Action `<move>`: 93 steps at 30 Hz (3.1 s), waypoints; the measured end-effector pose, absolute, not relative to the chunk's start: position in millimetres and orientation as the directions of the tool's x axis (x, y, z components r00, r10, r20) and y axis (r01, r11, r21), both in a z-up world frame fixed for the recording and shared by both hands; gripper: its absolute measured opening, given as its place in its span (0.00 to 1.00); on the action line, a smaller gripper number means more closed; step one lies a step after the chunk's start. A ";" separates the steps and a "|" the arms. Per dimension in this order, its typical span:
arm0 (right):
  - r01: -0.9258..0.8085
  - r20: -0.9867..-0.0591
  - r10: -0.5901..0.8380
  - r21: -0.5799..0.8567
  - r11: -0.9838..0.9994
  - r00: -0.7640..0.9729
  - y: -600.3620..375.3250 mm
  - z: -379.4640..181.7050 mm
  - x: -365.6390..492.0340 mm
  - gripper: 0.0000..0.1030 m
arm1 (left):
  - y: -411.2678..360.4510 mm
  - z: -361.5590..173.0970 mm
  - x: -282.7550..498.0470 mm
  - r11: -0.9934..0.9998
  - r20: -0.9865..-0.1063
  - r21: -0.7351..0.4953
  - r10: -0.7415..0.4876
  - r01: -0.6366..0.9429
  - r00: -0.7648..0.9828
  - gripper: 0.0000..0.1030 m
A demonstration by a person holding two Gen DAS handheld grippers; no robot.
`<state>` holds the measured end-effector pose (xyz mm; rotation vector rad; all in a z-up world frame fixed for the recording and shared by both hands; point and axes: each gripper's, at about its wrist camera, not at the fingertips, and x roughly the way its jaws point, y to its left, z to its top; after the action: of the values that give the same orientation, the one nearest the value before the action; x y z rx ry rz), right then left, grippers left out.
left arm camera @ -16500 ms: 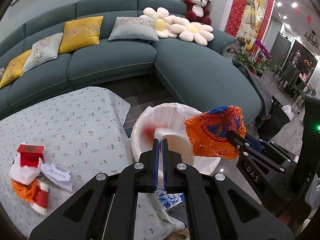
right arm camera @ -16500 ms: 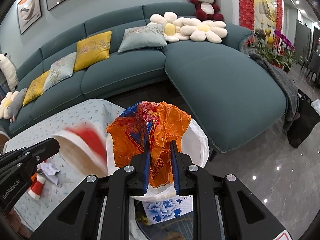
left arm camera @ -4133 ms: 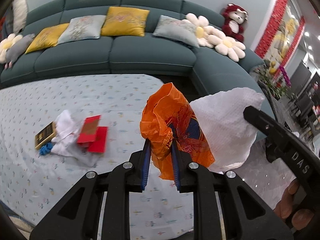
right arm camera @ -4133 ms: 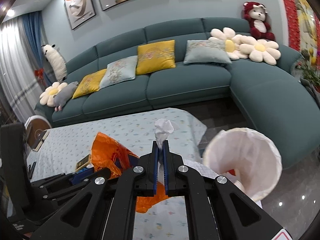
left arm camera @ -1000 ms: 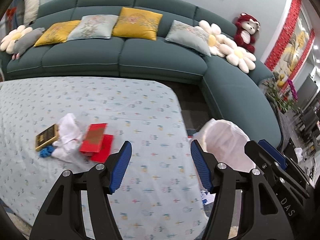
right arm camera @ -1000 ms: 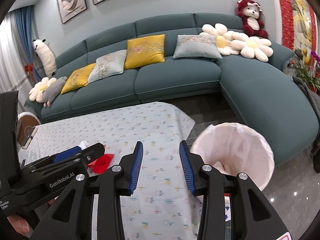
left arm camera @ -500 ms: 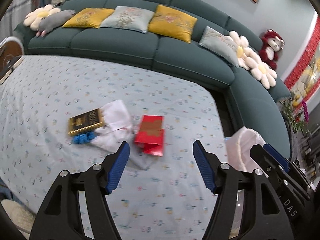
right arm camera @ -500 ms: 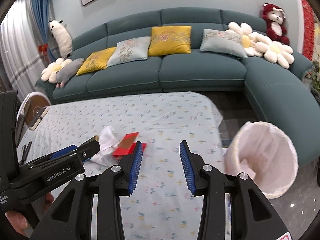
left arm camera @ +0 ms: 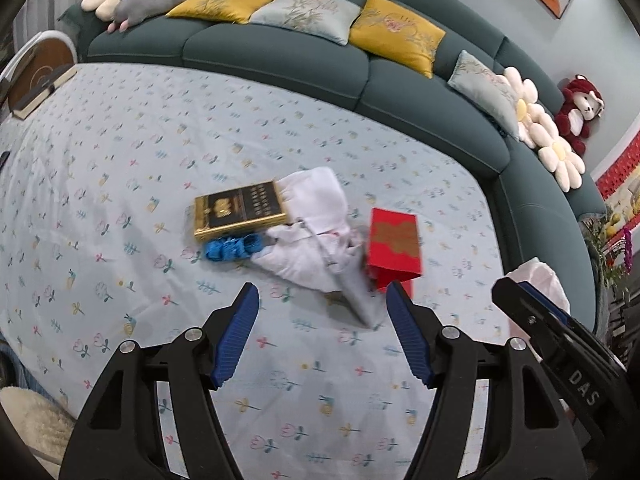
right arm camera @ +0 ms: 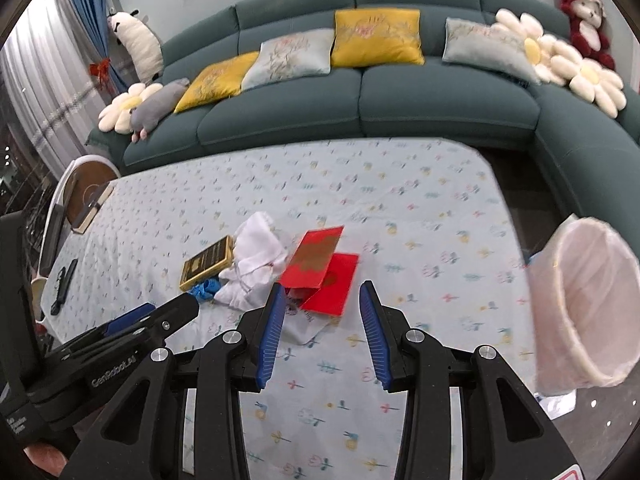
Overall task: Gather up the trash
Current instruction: 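Move both tools back over the red box and grey pouch, then grasp the red box with the right tool while the left tool grasps the grey pouch, then carry the red box and grey pouch over the wastebasket and open both tools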
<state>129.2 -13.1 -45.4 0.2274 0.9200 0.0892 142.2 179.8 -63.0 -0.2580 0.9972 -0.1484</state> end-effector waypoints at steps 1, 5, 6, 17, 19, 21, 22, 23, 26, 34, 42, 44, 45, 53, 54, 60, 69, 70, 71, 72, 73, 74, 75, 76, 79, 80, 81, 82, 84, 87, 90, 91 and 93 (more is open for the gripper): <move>0.023 -0.784 0.180 0.241 0.970 0.595 -11.9 -50.4 133.1 0.37 | 182.0 -66.0 143.4 0.959 -0.811 -0.283 -0.241 0.002 0.533 0.61; 0.044 -0.806 0.203 0.272 0.961 0.556 -7.4 -72.4 150.6 0.37 | 191.5 -79.0 150.0 0.957 -0.820 -0.290 -0.242 -0.011 0.518 0.61; 0.049 -0.810 0.206 0.277 0.960 0.549 -6.4 -76.8 154.9 0.37 | 192.7 -81.4 151.4 0.957 -0.822 -0.291 -0.242 -0.014 0.515 0.61; 0.077 -0.841 0.234 0.309 0.948 0.488 5.2 -114.7 197.9 0.37 | 196.2 -109.8 171.5 0.949 -0.845 -0.314 -0.261 -0.038 0.467 0.61; 0.078 -0.845 0.238 0.311 0.947 0.479 7.2 -122.0 204.0 0.36 | 195.3 -111.9 173.7 0.948 -0.846 -0.315 -0.263 -0.037 0.464 0.61; 0.078 -0.848 0.246 0.317 0.945 0.469 8.9 -128.6 208.2 0.34 | 193.6 -114.0 175.4 0.948 -0.848 -0.316 -0.266 -0.036 0.459 0.61; 0.075 -0.847 0.255 0.324 0.943 0.466 9.0 -130.4 209.2 0.28 | 192.4 -114.7 176.0 0.948 -0.849 -0.316 -0.266 -0.035 0.457 0.61; 0.071 -0.846 0.264 0.332 0.941 0.463 8.9 -131.9 209.6 0.23 | 191.2 -115.8 176.5 0.949 -0.850 -0.314 -0.266 -0.034 0.454 0.61; 0.055 -0.838 0.288 0.351 0.935 0.464 7.2 -133.2 208.3 0.07 | 186.8 -118.9 177.5 0.948 -0.853 -0.317 -0.271 -0.030 0.446 0.61; 0.094 -0.793 0.252 0.360 0.928 0.555 -26.8 -109.2 191.9 0.04 | 157.0 -123.7 178.3 0.944 -0.856 -0.329 -0.303 0.011 0.419 0.61; 0.123 -0.790 0.220 0.348 0.929 0.572 -60.1 -101.4 174.5 0.04 | 126.0 -134.3 190.6 0.951 -0.868 -0.307 -0.290 0.024 0.403 0.53; 0.127 -0.791 0.218 0.348 0.929 0.572 -65.5 -102.6 171.8 0.04 | 121.8 -134.9 192.7 0.955 -0.870 -0.297 -0.281 0.026 0.405 0.48; 0.129 -0.791 0.217 0.348 0.928 0.572 -67.0 -103.6 170.3 0.04 | 120.0 -135.2 193.9 0.957 -0.872 -0.290 -0.276 0.027 0.405 0.42; 0.139 -0.787 0.225 0.365 0.921 0.574 -78.9 -105.4 159.9 0.04 | 103.8 -132.1 193.9 0.962 -0.876 -0.265 -0.270 0.069 0.400 0.06; 0.139 -0.785 0.226 0.367 0.920 0.576 -80.2 -104.7 158.8 0.04 | 100.9 -129.1 191.6 0.961 -0.874 -0.266 -0.274 0.076 0.402 0.05; 0.148 -0.766 0.223 0.382 0.912 0.602 -91.9 -93.0 146.2 0.04 | 74.2 -108.2 176.7 0.952 -0.856 -0.278 -0.308 0.132 0.416 0.04; 0.174 -0.721 0.181 0.390 0.904 0.669 -129.5 -60.7 114.7 0.04 | 19.0 -72.6 148.2 0.931 -0.827 -0.277 -0.358 0.239 0.434 0.04; 0.182 -0.716 0.174 0.391 0.902 0.676 -135.7 -57.6 110.4 0.04 | 13.7 -69.7 146.0 0.929 -0.825 -0.275 -0.361 0.248 0.435 0.04; 0.188 -0.713 0.168 0.392 0.900 0.681 -139.8 -54.9 107.7 0.04 | 7.5 -66.2 142.9 0.926 -0.822 -0.273 -0.365 0.259 0.437 0.04; 0.196 -0.707 0.160 0.394 0.898 0.689 -146.6 -51.7 103.1 0.04 | 2.9 -63.6 140.8 0.924 -0.820 -0.271 -0.368 0.269 0.438 0.04; 0.205 -0.703 0.149 0.394 0.896 0.696 -153.4 -48.6 98.4 0.04 | -2.7 -60.5 138.0 0.922 -0.818 -0.267 -0.371 0.281 0.440 0.04; 0.210 -0.699 0.143 0.394 0.895 0.701 -158.6 -46.6 94.7 0.04 | -9.4 -56.8 134.9 0.919 -0.815 -0.263 -0.375 0.295 0.442 0.04; 0.218 -0.694 0.134 0.395 0.892 0.707 -165.5 -43.5 90.3 0.04 | -14.2 -54.0 132.5 0.917 -0.813 -0.260 -0.377 0.303 0.443 0.04; 0.226 -0.689 0.125 0.396 0.890 0.714 -172.5 -40.6 85.8 0.04 | -20.6 -50.4 129.7 0.914 -0.810 -0.256 -0.381 0.316 0.446 0.04; 0.246 -0.679 0.100 0.395 0.885 0.728 -191.3 -34.1 73.8 0.04 | -37.5 -41.7 122.9 0.904 -0.802 -0.248 -0.393 0.348 0.449 0.05; 0.253 -0.676 0.092 0.395 0.883 0.731 -198.1 -32.6 69.5 0.04 | -44.7 -38.7 120.2 0.900 -0.800 -0.245 -0.398 0.361 0.449 0.05; 0.260 -0.674 0.085 0.394 0.881 0.734 -204.8 -31.8 65.3 0.04 | -52.3 -35.8 117.4 0.895 -0.797 -0.241 -0.403 0.375 0.450 0.05; 0.266 -0.672 0.078 0.394 0.880 0.736 -210.1 -31.1 60.6 0.04 | -58.7 -34.0 115.5 0.890 -0.795 -0.238 -0.408 0.388 0.449 0.05; 0.280 -0.668 0.064 0.395 0.875 0.741 -220.3 -28.9 51.1 0.04 | -69.8 -30.7 111.1 0.882 -0.792 -0.231 -0.416 0.411 0.447 0.05; 0.305 -0.664 0.044 0.400 0.864 0.746 -238.7 -28.7 39.0 0.04 | -92.7 -27.4 102.9 0.865 -0.790 -0.220 -0.429 0.452 0.438 0.05; 0.327 -0.660 0.026 0.405 0.854 0.751 -254.9 -29.6 28.1 0.04 | -110.9 -26.4 96.7 0.849 -0.789 -0.213 -0.442 0.484 0.427 0.05; 0.335 -0.659 0.020 0.408 0.850 0.752 -260.6 -30.2 24.4 0.04 | -115.4 -26.3 95.0 0.845 -0.789 -0.211 -0.444 0.492 0.424 0.05; 0.349 -0.659 0.010 0.411 0.842 0.752 -270.2 -31.5 18.6 0.04 | -127.9 -25.5 90.5 0.833 -0.788 -0.208 -0.453 0.512 0.416 0.05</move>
<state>18.6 -270.2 -31.5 0.5483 0.7024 -0.1951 90.5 -127.9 -25.5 0.0687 0.9672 -0.6064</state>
